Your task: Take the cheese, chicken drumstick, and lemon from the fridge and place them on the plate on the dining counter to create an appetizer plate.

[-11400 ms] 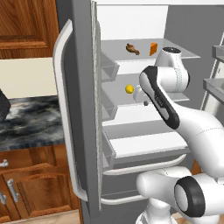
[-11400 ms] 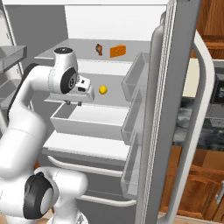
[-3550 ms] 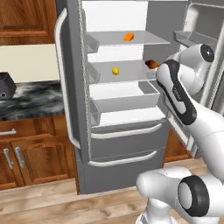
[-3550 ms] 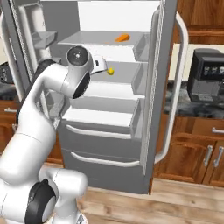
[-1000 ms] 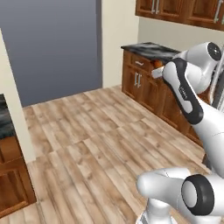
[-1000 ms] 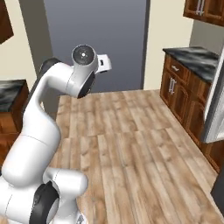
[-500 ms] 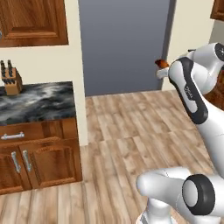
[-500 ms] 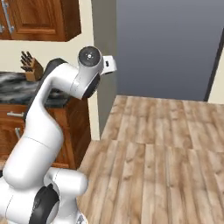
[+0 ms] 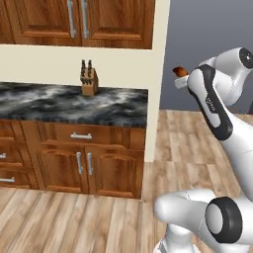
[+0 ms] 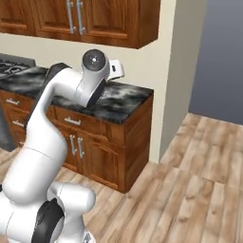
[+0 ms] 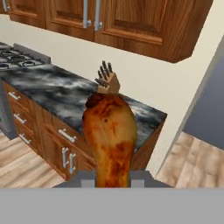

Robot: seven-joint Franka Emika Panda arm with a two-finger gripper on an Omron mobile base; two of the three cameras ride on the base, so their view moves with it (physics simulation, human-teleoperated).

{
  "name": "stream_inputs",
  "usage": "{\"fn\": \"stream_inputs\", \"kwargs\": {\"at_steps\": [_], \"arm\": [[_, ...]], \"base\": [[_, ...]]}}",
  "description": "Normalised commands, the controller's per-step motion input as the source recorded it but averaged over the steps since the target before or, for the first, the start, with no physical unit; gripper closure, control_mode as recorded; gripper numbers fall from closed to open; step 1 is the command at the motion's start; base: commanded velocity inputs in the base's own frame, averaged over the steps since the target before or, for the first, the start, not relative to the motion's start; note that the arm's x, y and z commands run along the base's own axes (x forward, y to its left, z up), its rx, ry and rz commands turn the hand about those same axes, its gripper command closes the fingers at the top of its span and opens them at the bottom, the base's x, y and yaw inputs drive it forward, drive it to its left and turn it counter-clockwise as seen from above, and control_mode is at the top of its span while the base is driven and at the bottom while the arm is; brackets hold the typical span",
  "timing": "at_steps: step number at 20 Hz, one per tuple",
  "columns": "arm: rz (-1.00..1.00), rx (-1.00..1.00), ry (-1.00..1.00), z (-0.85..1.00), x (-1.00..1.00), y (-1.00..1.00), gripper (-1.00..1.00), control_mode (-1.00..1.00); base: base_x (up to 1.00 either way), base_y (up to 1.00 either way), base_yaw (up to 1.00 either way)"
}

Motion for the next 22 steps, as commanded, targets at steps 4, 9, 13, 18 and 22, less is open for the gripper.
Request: {"fn": "stream_inputs", "kwargs": {"at_steps": [4,9,13,18,22], "arm": [[0.00,0.00,0.00,0.00,0.00,0.00,1.00,1.00],[0.00,0.00,0.00,0.00,0.00,0.00,1.00,1.00],[0.00,0.00,0.00,0.00,0.00,0.00,1.00,1.00],[0.00,0.00,0.00,0.00,0.00,0.00,1.00,1.00],[0.00,0.00,0.00,0.00,0.00,0.00,1.00,1.00]], "base": [[-0.60,-0.06,0.76],[-0.40,0.00,0.78],[-0.61,0.00,0.78],[-0.80,-0.04,0.76],[-0.95,-0.08,0.70]]}}
